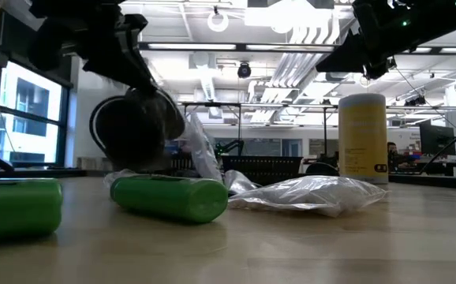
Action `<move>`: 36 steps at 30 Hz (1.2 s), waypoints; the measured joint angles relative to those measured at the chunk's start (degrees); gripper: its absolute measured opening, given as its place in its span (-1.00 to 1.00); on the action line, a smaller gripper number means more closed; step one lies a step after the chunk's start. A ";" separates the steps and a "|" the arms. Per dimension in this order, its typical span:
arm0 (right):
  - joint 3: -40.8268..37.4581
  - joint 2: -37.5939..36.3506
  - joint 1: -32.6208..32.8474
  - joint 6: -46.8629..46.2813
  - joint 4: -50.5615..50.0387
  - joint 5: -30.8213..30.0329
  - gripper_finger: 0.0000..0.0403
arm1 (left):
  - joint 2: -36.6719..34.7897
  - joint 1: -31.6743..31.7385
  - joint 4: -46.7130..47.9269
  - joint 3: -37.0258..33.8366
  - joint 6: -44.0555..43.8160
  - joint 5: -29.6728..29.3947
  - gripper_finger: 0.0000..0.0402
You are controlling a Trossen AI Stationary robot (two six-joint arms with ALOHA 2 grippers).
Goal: Pick & Place Travel size toiletries
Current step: Put the middle black hairbrush into the left black bin
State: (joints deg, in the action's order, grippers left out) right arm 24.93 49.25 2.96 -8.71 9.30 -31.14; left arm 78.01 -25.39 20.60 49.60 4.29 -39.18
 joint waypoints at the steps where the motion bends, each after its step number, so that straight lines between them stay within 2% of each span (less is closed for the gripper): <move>1: -0.02 0.00 0.02 -0.02 -0.02 0.00 -0.99 | -0.52 0.15 0.63 0.00 -0.04 0.06 -0.99; 6: -0.02 -0.02 0.02 -0.02 -0.28 0.00 -0.99 | -1.01 1.16 0.01 -1.07 -0.66 1.20 -0.99; 12: -0.02 -0.02 0.00 -0.02 -0.93 -0.02 -0.99 | 0.93 0.96 -1.24 -4.40 -7.66 1.50 -0.99; 19: -0.02 -0.02 0.02 -0.02 -1.11 0.00 -0.99 | 0.94 0.98 -6.14 -5.57 -9.15 6.01 -0.98; 28: -0.02 -0.02 0.02 -0.02 -1.38 -0.02 -0.99 | 0.94 1.00 -6.67 -5.57 -8.25 8.05 -0.79; 36: -0.02 -0.02 0.02 -0.02 -1.38 -0.02 -0.99 | 0.94 1.03 -7.22 -5.57 -7.52 7.36 -0.52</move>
State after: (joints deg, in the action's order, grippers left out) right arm 24.91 49.23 2.98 -8.73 7.92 -31.16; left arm 78.96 -24.36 13.39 44.03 -3.22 -31.81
